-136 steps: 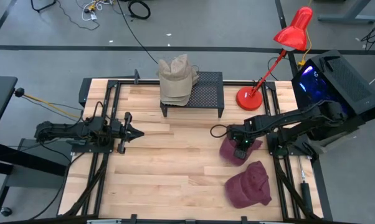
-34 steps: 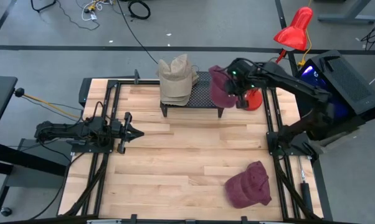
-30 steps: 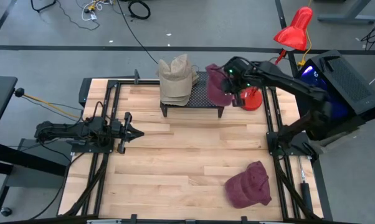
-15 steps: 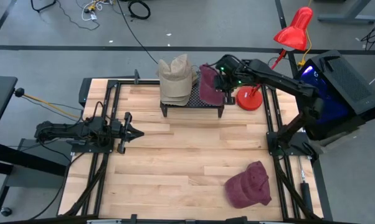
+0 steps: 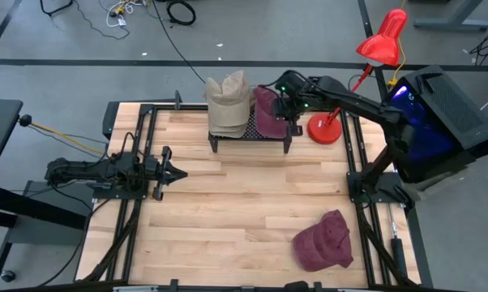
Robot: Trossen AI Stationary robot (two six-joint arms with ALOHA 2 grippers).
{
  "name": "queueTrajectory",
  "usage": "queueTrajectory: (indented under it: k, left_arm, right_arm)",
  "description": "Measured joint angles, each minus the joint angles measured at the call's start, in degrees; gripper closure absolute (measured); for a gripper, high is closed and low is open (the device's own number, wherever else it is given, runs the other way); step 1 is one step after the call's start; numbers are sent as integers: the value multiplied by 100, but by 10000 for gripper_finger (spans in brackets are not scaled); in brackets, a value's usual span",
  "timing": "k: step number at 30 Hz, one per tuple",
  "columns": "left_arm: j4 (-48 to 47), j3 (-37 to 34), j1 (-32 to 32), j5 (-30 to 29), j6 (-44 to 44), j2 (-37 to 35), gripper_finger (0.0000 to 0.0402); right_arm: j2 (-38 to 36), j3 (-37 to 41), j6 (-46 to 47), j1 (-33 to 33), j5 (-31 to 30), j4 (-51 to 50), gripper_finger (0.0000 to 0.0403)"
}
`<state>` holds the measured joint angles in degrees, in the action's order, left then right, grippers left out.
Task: Pick & Place hat
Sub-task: Put the top red cap on the shelf, then stack the red cap on top of the other red cap on the shelf
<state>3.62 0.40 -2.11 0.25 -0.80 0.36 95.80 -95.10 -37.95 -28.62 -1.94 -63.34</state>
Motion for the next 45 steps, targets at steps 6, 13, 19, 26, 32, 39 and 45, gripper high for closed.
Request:
queueTrajectory:
  k: [6, 13, 19, 26, 32, 39, 45]
  left_arm:
    - [0, 0, 2, 0, 0, 0, 372]
    - [0, 1, 1, 0, 0, -1, 372]
    - [-2, 0, 0, -2, 0, 0, 372]
    - [-2, 0, 0, 0, 0, 0, 372]
    - [-2, 1, 1, 0, 0, -1, 372]
    - [0, 1, 0, 0, 1, 0, 372]
    - [-2, 0, 2, 0, 2, -2, 372]
  right_arm:
    - [60, -3, 94, 0, -6, -41, 403]
    - [60, -3, 246, 0, -12, -31, 387]
    - [60, -3, 349, 0, 292, 110, 346]
    - [34, -1, 701, 2, 606, 339, 282]
    - [-202, 0, 754, 2, 597, 414, 221]
    - [-751, 2, 1078, 287, 421, 368, 185]
    - [-1142, 2, 1580, 799, 384, 240, 186]
